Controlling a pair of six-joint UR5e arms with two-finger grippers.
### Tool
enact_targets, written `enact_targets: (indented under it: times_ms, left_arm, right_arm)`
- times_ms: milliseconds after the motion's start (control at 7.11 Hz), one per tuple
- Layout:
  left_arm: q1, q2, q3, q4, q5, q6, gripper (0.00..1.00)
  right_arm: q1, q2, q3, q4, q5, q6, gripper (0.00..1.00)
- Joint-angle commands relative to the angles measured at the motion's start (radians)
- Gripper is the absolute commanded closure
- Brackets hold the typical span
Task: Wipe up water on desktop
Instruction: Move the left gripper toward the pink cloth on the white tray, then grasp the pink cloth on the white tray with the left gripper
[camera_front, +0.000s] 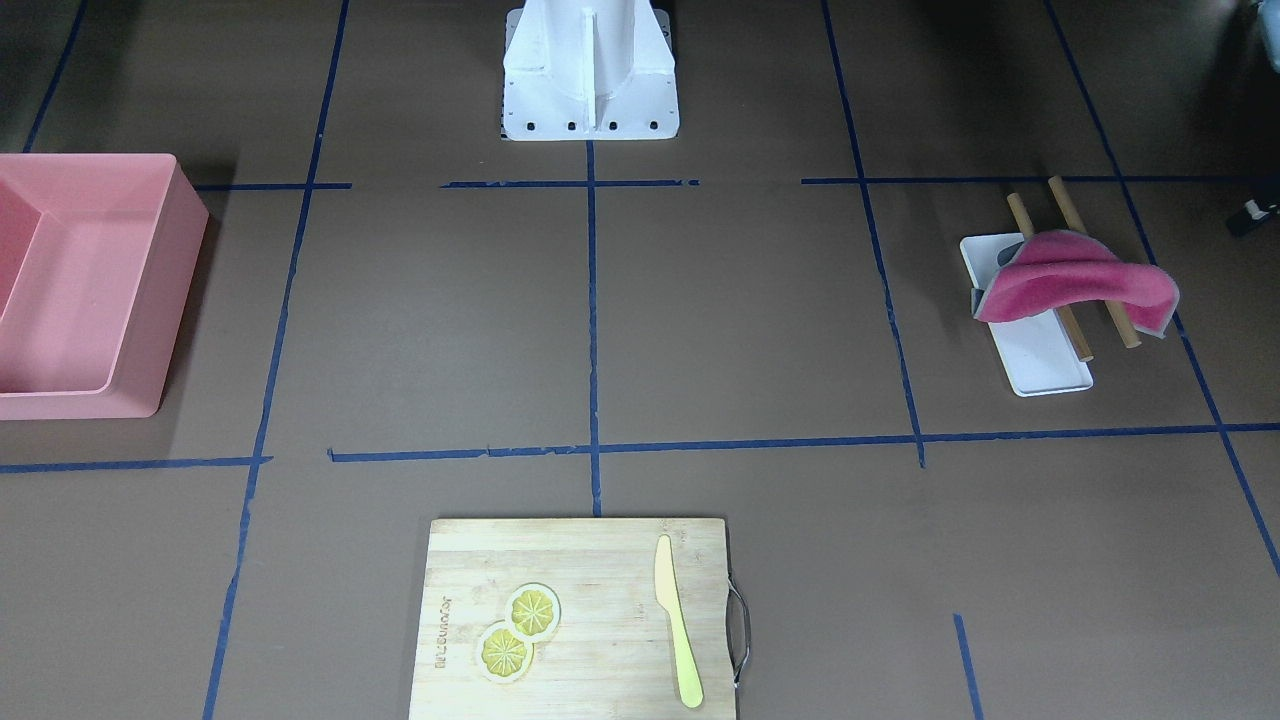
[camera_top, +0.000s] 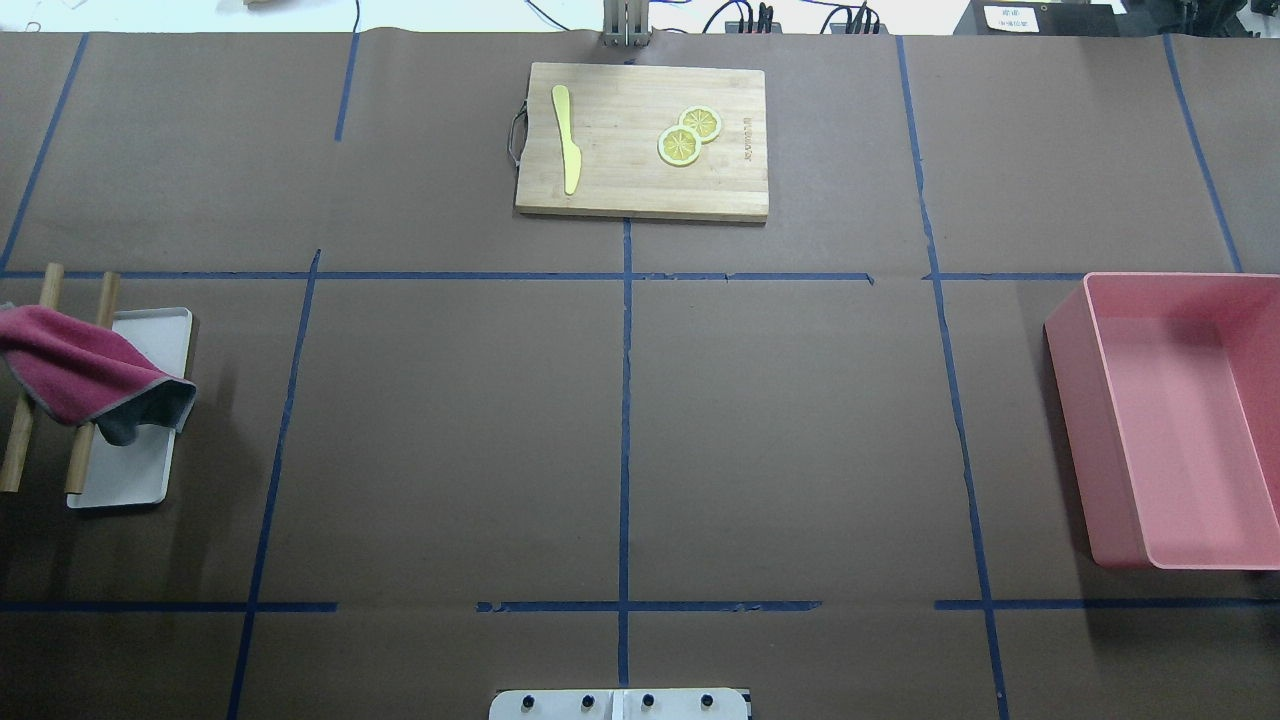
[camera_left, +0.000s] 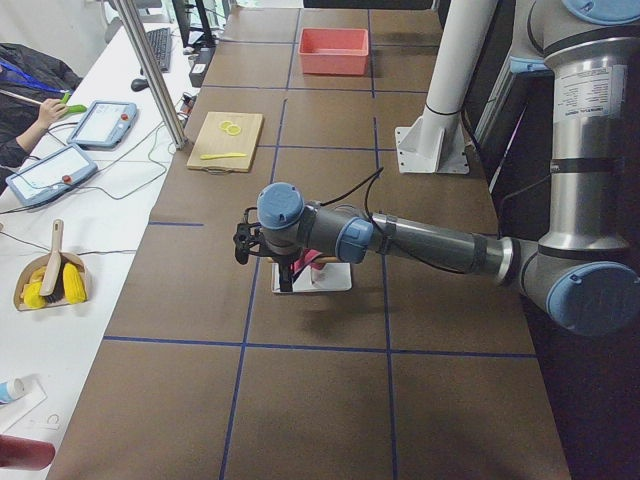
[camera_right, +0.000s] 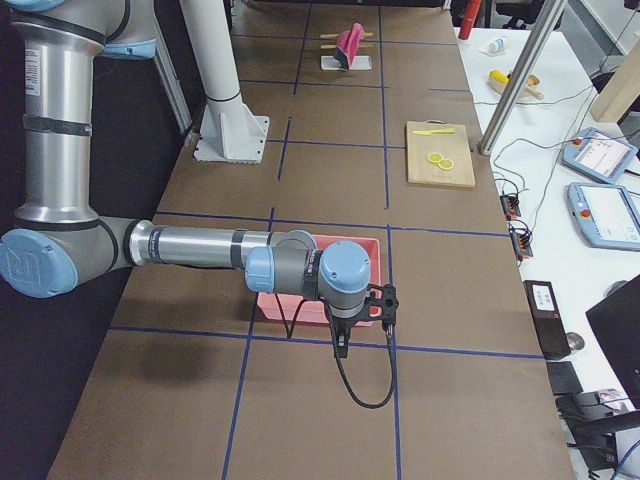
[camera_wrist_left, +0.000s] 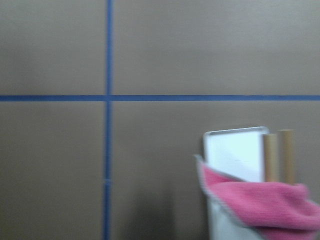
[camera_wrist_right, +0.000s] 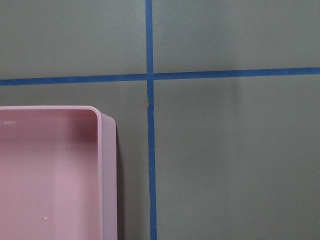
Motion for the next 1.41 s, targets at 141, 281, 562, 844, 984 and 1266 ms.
enact_targets:
  times_ms: [141,281,562,844,984,1266]
  left_arm:
    - [0.132,0.057,0.025,-0.317,0.058,-0.354,0.00]
    - [0.148,0.059,0.033,-0.348,0.066,-0.401,0.00]
    - [0.204,0.056,0.036,-0.362,0.119,-0.420,0.00]
    - [0.250,0.051,0.047,-0.421,0.127,-0.489,0.00]
    - [0.277,0.047,0.047,-0.428,0.140,-0.497,0.03]
    - [0.291,0.047,0.050,-0.428,0.141,-0.495,0.19]
  right_arm:
    - [-0.001,0.001,0.001,0.001,0.000,-0.001,0.00]
    - [-0.001,0.001,0.001,0.000,-0.002,-0.001,0.00]
    - [0.001,0.001,0.001,0.000,-0.002,-0.001,0.00]
    - [-0.001,0.001,0.001,0.001,-0.002,-0.001,0.00]
    - [0.001,0.001,-0.001,0.000,-0.002,-0.001,0.00]
    - [0.001,0.001,-0.002,0.000,-0.006,-0.001,0.00]
